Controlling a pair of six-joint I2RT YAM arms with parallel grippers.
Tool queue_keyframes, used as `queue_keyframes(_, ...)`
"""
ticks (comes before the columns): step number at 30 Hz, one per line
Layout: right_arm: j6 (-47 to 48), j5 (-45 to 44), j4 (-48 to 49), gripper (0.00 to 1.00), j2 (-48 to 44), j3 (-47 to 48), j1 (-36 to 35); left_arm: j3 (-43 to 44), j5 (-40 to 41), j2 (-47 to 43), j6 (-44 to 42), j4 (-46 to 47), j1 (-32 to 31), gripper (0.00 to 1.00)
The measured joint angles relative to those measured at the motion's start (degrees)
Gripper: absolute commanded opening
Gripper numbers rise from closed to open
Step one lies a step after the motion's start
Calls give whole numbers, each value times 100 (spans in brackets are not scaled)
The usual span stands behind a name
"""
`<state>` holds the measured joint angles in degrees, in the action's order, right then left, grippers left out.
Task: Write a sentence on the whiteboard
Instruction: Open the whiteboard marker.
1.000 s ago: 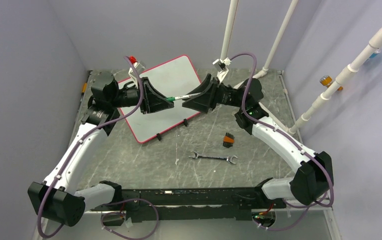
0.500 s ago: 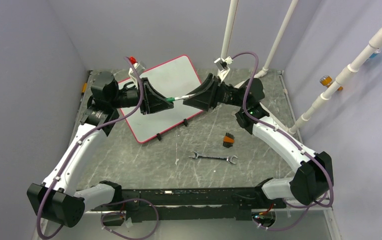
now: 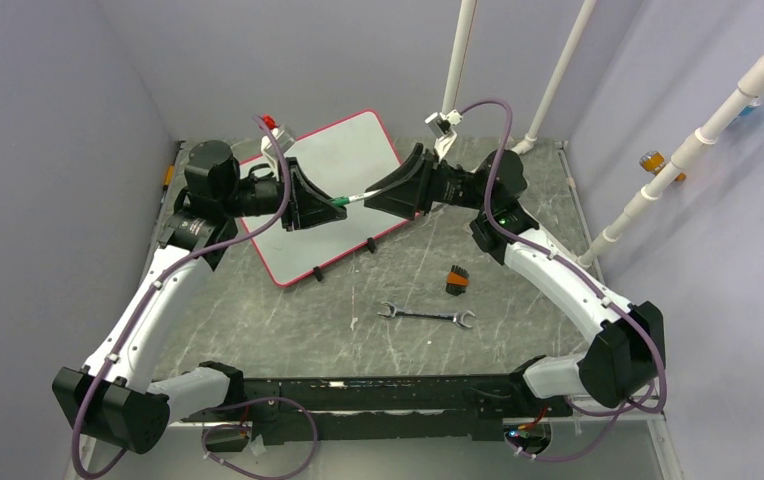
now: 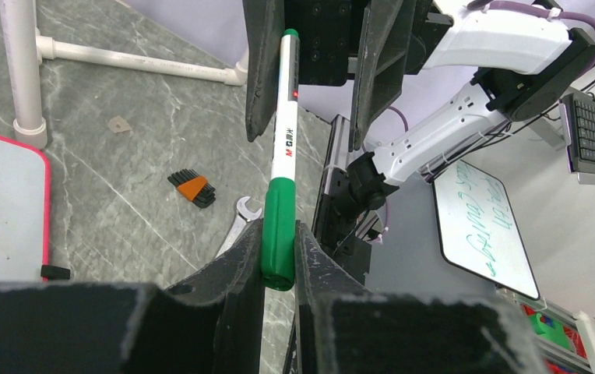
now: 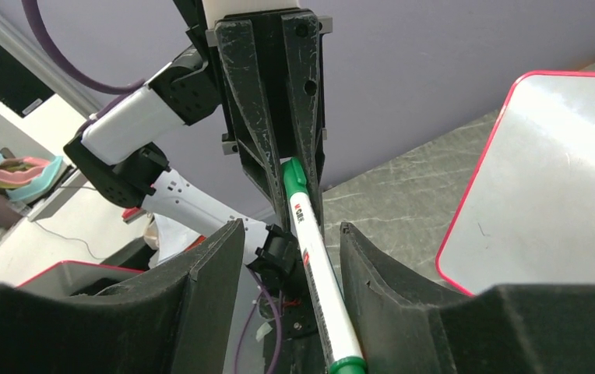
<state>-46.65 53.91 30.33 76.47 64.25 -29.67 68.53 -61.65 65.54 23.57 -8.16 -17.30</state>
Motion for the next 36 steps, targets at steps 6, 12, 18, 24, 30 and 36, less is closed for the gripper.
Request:
queue_keyframes(6,42,-4,-74,47,68,74,-2,0,13,0,-140,-166,0,0)
queue_keyframes(12,216,-2,-306,42,83,122,-39,11,26,0,-201,-306,0,0)
queue_keyframes(18,328,-2,-431,34,111,138,-96,61,15,39,-234,-376,-4,0)
queue_keyframes(24,361,-7,-446,27,166,138,-111,61,7,68,-339,-439,-7,0)
queue_keyframes(30,358,-4,-446,25,170,138,-118,63,4,68,-444,-568,-13,0)
queue_keyframes(36,328,39,-415,0,168,138,-142,72,4,70,-533,-671,-15,0)
